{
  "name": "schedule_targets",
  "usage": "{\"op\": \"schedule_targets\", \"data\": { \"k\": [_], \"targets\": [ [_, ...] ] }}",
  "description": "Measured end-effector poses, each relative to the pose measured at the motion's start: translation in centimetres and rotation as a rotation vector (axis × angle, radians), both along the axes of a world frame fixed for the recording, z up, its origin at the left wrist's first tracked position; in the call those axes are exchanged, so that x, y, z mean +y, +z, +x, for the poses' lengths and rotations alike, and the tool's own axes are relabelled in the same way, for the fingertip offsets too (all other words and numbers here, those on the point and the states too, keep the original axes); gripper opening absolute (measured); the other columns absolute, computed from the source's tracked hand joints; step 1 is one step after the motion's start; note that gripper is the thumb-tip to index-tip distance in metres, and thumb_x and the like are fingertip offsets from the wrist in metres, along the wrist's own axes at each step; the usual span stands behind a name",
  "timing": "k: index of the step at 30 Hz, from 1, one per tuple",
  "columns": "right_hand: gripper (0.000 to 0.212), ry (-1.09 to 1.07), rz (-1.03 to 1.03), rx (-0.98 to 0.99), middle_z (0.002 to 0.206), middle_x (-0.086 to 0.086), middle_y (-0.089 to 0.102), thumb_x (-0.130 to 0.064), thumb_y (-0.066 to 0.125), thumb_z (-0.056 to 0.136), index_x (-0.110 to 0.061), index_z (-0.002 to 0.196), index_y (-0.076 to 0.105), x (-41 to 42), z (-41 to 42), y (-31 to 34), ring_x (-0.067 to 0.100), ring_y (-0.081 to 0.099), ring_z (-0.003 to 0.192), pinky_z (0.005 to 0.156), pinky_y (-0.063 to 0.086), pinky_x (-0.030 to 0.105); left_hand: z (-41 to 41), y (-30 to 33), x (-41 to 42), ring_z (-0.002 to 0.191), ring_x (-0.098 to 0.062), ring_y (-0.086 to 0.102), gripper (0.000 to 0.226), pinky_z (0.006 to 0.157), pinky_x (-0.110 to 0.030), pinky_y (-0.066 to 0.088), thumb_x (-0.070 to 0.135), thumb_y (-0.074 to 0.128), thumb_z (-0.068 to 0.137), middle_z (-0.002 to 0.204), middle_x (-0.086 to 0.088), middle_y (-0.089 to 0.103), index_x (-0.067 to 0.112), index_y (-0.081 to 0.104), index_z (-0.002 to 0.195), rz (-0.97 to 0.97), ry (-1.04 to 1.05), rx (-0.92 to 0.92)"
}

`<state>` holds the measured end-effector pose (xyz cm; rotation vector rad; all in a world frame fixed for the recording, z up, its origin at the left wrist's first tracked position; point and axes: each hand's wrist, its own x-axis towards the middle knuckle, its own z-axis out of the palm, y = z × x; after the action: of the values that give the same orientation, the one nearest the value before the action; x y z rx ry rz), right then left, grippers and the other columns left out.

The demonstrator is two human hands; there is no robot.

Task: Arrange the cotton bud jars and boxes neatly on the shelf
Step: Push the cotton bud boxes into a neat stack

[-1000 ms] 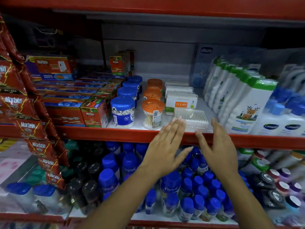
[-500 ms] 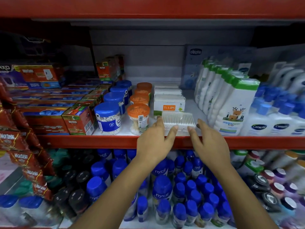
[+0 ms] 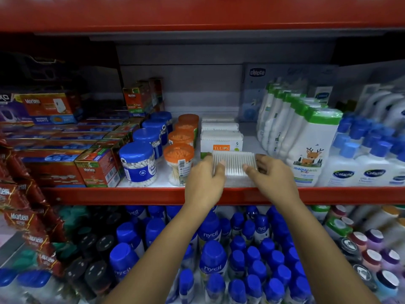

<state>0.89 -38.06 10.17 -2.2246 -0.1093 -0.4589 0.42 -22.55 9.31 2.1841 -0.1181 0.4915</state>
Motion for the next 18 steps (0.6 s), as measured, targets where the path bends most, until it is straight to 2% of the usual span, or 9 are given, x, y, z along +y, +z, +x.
{"op": "schedule_targets", "data": {
  "k": [2,4,6,8,11,13,14,16,18],
  "targets": [
    [0.037,0.040,0.083,-0.035,0.115,0.004,0.070,-0.024,0.067,0.085,-0.014,0.121,0.062,-0.2,-0.1,-0.3,0.017,0.065,0.105,0.092,0.052,0.045,-0.4,-0.1,-0.1,0.096,-0.034,0.060,0.036,0.081,-0.045,0.051,0.032,0.045,0.099,0.102,-0.018,0.064,0.008,0.055,0.125,-0.005,0.006,-0.041],
    [0.049,0.068,0.189,-0.036,0.120,0.004,0.068,-0.016,0.072,0.083,-0.012,0.129,0.056,-0.3,-0.2,-0.3,0.013,0.064,0.108,0.096,0.052,0.039,-0.8,-0.1,-0.2,0.108,-0.031,0.057,0.042,0.091,-0.044,0.049,0.027,0.047,0.099,0.115,-0.018,0.059,0.006,0.048,0.135,-0.008,0.018,-0.066],
    [0.063,0.078,0.286,-0.038,0.127,0.007,0.063,-0.009,0.075,0.079,-0.007,0.136,0.048,-0.3,-0.5,-0.3,0.010,0.060,0.111,0.093,0.051,0.023,-1.3,-0.1,-0.2,0.119,-0.021,0.053,0.049,0.101,-0.039,0.045,0.023,0.049,0.098,0.129,-0.008,0.053,0.010,0.039,0.144,-0.072,0.013,-0.080],
    [0.069,0.096,0.331,-0.072,0.129,0.006,0.061,-0.005,0.077,0.076,-0.008,0.138,0.046,-0.2,-0.7,-0.3,0.006,0.058,0.109,0.086,0.048,0.009,-1.7,-0.1,-0.1,0.123,-0.016,0.051,0.054,0.105,-0.036,0.043,0.021,0.051,0.098,0.134,0.000,0.048,0.013,0.033,0.148,-0.134,-0.002,-0.086],
    [0.072,0.123,0.356,-0.124,0.127,-0.008,0.059,-0.001,0.078,0.074,-0.014,0.138,0.046,0.4,-1.0,-0.6,-0.011,0.057,0.105,0.090,0.045,0.008,-2.0,-0.3,0.1,0.122,-0.013,0.049,0.057,0.104,-0.029,0.042,0.019,0.052,0.097,0.134,0.003,0.044,0.013,0.030,0.149,-0.161,-0.014,-0.084],
    [0.071,0.126,0.347,-0.167,0.115,-0.022,0.056,0.001,0.077,0.074,-0.017,0.136,0.049,0.7,-1.0,-0.9,-0.025,0.054,0.093,0.085,0.044,0.003,-2.1,-0.3,0.2,0.122,-0.013,0.048,0.058,0.102,-0.026,0.040,0.019,0.053,0.096,0.133,0.004,0.043,0.013,0.030,0.149,-0.153,-0.005,-0.099],
    [0.069,0.116,0.336,-0.189,0.111,-0.024,0.056,0.001,0.078,0.073,-0.018,0.135,0.051,0.9,-1.1,-1.1,-0.025,0.054,0.090,0.082,0.043,0.001,-2.2,-0.4,0.3,0.121,-0.013,0.048,0.058,0.101,-0.026,0.041,0.019,0.053,0.096,0.131,0.003,0.043,0.014,0.030,0.149,-0.143,0.002,-0.111],
    [0.065,0.094,0.304,-0.237,0.112,-0.017,0.059,-0.001,0.078,0.074,-0.019,0.132,0.055,1.1,-1.2,-1.5,-0.017,0.056,0.093,0.079,0.043,-0.001,-2.4,-0.6,0.5,0.119,-0.010,0.048,0.058,0.098,-0.023,0.042,0.018,0.054,0.095,0.132,0.004,0.041,0.015,0.031,0.148,-0.126,0.003,-0.127],
    [0.061,0.072,0.253,-0.288,0.115,-0.013,0.059,-0.002,0.078,0.074,-0.018,0.129,0.056,1.3,-1.3,-1.8,-0.009,0.057,0.097,0.079,0.044,0.000,-2.8,-0.9,0.5,0.117,-0.004,0.044,0.060,0.091,-0.010,0.036,0.018,0.053,0.095,0.134,0.007,0.038,0.016,0.028,0.149,-0.118,-0.011,-0.126]
  ]
}}
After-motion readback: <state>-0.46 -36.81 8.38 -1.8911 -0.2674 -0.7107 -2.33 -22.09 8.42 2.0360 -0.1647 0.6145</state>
